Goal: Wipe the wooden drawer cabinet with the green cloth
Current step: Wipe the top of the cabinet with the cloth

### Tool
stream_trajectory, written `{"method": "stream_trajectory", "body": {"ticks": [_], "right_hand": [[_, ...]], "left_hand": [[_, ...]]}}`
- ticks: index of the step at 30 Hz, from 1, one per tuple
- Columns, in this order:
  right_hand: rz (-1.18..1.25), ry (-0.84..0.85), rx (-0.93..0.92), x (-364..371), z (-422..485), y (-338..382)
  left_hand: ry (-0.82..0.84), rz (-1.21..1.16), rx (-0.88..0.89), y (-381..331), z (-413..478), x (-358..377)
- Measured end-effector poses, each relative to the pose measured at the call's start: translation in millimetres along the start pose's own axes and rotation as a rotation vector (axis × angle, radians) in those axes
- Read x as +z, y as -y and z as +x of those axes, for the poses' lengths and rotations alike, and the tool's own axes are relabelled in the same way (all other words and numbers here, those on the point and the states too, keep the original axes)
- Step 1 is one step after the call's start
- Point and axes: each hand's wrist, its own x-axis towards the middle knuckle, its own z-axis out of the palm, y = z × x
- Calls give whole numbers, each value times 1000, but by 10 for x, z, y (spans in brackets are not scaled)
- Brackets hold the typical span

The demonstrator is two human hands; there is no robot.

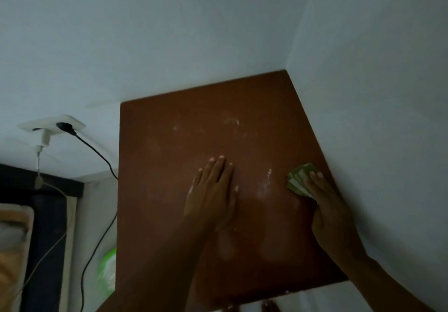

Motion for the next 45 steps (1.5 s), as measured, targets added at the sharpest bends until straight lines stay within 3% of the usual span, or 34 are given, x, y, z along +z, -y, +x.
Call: {"method": "stream_trajectory", "body": {"ticks": [6, 9, 12, 16, 24, 27, 29, 33, 37, 40, 45], "right_hand": [[105, -48, -33, 233, 1963, 181], [39, 66, -183, 503, 2860, 106], [-30, 157, -256, 742, 3125, 71], [-4, 134, -273, 731, 2694, 122], [174, 372, -268, 165, 340, 449], [258, 296, -155, -6, 615, 490], [235, 125, -51, -72, 1248, 416], [72, 156, -19, 129, 2073, 113], [45, 122, -183, 330, 1385, 92], [113, 169, -144, 189, 828, 187], [193, 243, -119, 51, -396, 534]], "left_hand": [[-14, -45, 43, 250, 434, -76], [4, -58, 82, 326, 457, -52], [-5, -104, 103, 373, 478, -28], [24, -136, 98, 397, 493, -22], [138, -150, 47, 315, 501, -170], [121, -136, 69, 322, 493, -151], [112, -130, 76, 339, 492, -130], [122, -102, 78, 351, 509, -113], [94, -45, 60, 240, 359, -119], [69, -37, 104, 44, -187, -12], [146, -102, 23, -176, -965, 218]]}}
